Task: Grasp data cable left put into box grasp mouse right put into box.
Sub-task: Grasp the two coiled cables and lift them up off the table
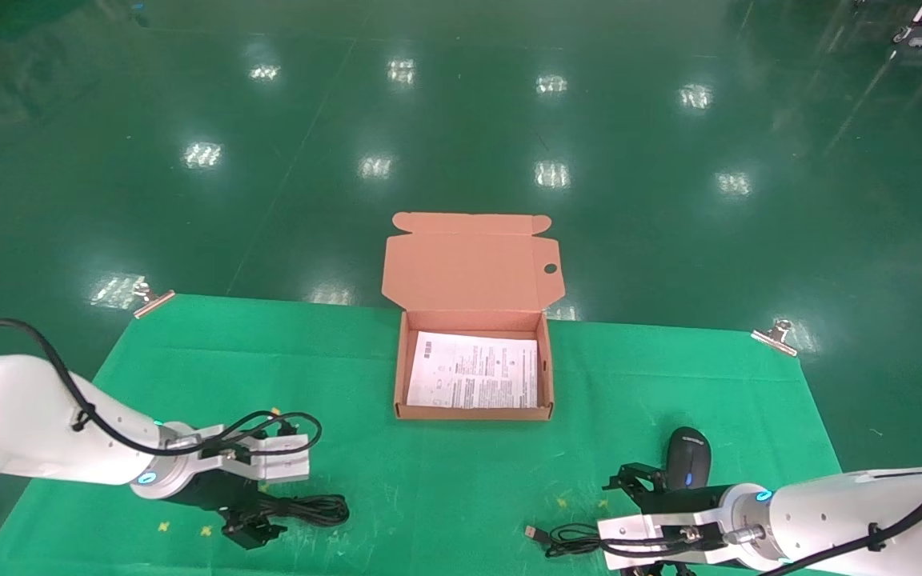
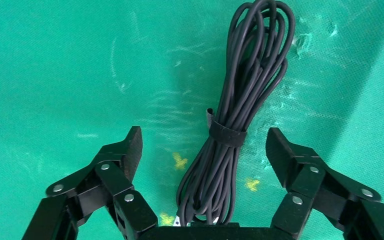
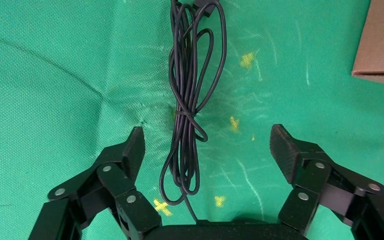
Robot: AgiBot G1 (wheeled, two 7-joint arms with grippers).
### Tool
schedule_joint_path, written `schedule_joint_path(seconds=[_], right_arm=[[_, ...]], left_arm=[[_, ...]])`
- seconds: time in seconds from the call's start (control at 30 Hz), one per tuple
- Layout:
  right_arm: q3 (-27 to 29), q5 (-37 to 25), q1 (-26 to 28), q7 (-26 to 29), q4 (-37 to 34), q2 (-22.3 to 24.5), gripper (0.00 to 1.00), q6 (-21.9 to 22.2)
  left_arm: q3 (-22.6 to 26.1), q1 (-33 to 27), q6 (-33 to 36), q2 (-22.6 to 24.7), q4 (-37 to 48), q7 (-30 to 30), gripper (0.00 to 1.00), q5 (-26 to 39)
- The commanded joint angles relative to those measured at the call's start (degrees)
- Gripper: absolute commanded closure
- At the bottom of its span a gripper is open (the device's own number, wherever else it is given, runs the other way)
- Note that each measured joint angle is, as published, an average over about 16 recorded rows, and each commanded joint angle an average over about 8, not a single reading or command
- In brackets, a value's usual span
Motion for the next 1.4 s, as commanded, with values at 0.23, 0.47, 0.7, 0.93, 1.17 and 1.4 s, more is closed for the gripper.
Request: schedule_joint_path(seconds=[0.23, 0.47, 0.7, 0.93, 1.17, 1.4], right_arm=[[-0.02, -0.06, 0.01, 0.01, 0.5, 0.16, 1.0, -0.19], [-0.05, -0.09, 0.01, 0.03, 0.73, 0.23, 1.0, -0.29], [-0.07, -0.11, 0.01, 0.05, 0.86, 0.26, 1.0, -0.33], [-0.09, -0.13, 0.01, 0.08, 0.93, 0.29, 1.0, -0.35], [-0.11, -0.15, 0.01, 0.09, 0.96, 0.31, 1.0, -0.38], [-0.11, -0.15, 0.01, 0.09, 0.99, 0.33, 1.0, -0.4]], left_arm=[[-0.03, 0.02, 0.31, -0.07, -0.51, -0.13, 1.0, -0.12], [-0.05, 0.05, 0.43, -0.09, -0.73, -0.19, 1.0, -0.17], [-0.08, 0.07, 0.53, -0.11, -0.86, -0.22, 1.0, -0.2], [-0.09, 0.09, 0.57, -0.13, -0.92, -0.24, 1.0, -0.24], [-0.1, 0.1, 0.6, -0.15, -0.96, -0.26, 1.0, -0.25], [-0.1, 0.1, 0.62, -0.15, -0.99, -0.27, 1.0, -0.25]])
